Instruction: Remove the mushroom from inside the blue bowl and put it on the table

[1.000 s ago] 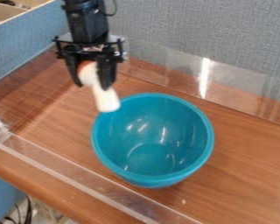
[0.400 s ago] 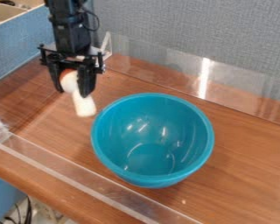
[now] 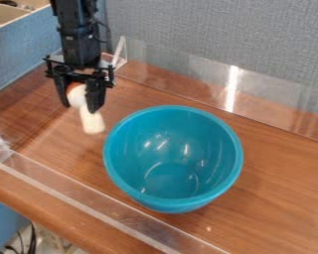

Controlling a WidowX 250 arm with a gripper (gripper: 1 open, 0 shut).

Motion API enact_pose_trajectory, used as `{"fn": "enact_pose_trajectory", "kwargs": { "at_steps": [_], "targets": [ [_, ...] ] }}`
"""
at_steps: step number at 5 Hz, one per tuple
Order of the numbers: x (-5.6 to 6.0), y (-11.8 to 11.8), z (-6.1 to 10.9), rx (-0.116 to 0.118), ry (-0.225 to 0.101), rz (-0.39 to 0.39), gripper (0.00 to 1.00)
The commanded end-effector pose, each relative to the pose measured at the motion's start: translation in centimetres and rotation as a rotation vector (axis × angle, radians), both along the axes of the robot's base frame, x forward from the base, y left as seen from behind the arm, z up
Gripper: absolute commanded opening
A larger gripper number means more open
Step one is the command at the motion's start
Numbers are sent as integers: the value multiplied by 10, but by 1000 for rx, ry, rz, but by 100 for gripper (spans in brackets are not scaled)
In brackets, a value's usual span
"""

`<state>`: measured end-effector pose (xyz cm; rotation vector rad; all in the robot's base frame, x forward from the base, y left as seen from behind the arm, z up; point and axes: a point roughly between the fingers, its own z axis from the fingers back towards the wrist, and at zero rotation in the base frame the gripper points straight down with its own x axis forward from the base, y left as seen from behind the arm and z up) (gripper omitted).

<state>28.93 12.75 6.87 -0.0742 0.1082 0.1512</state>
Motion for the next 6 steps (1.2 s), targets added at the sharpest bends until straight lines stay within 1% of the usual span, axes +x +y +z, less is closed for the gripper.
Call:
{"fn": "enact_pose_trajectory", "kwargs": {
  "at_steps": [1,2,3,6],
  "targets": [
    [11,16,12,38,-53,28,0],
    [15,21,7,43,-51,29,0],
    [17,24,6,46,-58,27,0],
    [19,27,9,50,-87,16,0]
  ]
}}
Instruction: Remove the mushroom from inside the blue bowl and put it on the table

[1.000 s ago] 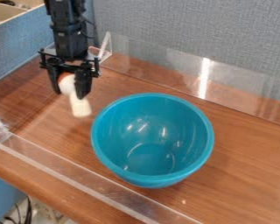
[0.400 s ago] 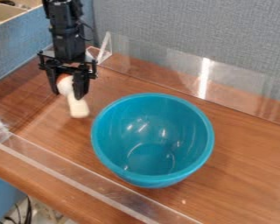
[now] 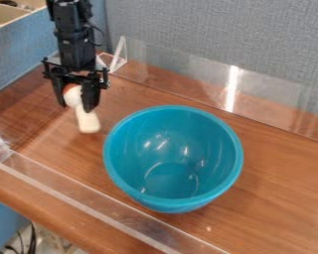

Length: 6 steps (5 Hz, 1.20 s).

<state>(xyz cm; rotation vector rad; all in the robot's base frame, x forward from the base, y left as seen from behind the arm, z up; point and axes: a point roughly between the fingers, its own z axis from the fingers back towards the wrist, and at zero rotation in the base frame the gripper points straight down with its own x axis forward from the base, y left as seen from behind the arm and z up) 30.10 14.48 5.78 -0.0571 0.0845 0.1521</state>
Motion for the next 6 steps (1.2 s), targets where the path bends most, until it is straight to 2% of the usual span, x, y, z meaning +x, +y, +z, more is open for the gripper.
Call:
{"fn": "enact_pose_trajectory", "kwargs": {
  "at_steps": [1,2,5,6],
  "targets": [
    [8,9,20,33,-73,10,0],
    [8,10,20,34,-81,5,0],
    [10,16,11,19,-57,7,0],
    [10,18,9,14,-52,9,100]
  ]
}}
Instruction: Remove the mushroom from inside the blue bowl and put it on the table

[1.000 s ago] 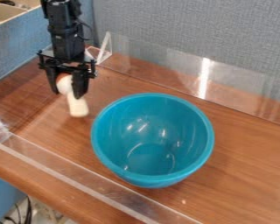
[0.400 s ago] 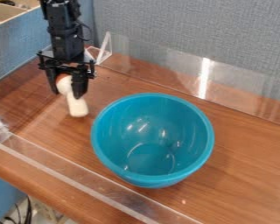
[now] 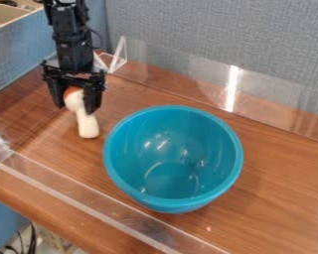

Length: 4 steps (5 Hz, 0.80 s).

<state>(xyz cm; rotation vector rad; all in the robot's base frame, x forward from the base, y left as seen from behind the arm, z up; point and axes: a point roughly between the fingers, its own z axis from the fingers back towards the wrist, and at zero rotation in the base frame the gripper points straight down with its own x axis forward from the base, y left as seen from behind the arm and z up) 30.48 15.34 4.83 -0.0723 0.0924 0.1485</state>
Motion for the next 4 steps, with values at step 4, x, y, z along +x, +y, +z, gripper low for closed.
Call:
{"fn": "enact_pose_trajectory", "kwargs": {
  "at_steps": [4],
  "targets": [
    [-5,9,78,14,-164,22,100]
  ]
}}
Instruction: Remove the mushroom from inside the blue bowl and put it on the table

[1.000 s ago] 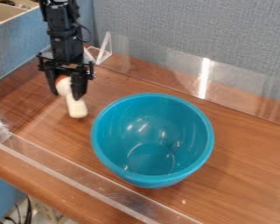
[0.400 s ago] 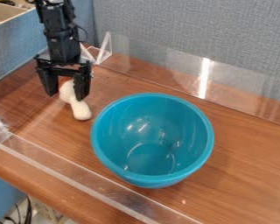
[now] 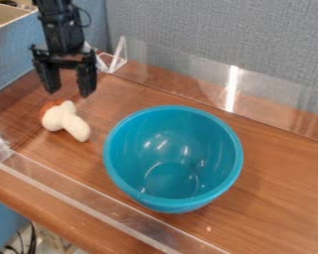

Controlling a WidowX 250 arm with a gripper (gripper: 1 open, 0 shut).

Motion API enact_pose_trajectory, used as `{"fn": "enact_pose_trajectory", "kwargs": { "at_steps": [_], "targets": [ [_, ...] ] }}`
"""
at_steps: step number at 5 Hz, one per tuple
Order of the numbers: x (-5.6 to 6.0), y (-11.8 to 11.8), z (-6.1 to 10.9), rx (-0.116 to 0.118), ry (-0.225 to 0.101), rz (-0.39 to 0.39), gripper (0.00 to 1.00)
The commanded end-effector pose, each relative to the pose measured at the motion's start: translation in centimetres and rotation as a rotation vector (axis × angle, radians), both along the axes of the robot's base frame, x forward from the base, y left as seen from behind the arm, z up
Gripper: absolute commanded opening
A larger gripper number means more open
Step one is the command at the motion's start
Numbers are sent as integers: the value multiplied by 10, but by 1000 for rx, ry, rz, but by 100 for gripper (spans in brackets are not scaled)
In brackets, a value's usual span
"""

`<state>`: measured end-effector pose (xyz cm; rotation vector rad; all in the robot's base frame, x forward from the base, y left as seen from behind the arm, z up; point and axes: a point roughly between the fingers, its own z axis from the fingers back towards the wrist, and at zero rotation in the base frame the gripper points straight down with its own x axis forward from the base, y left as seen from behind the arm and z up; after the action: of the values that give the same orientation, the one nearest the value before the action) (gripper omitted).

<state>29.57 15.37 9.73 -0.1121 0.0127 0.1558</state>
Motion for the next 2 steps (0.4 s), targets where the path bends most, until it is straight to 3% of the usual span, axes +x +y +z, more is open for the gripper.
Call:
{"fn": "enact_pose_trajectory", "kwargs": {
  "at_steps": [1,2],
  "targets": [
    [-1,8,36,46,-83,18,100],
    [-3,7,36,38,-81,23,100]
  ]
}}
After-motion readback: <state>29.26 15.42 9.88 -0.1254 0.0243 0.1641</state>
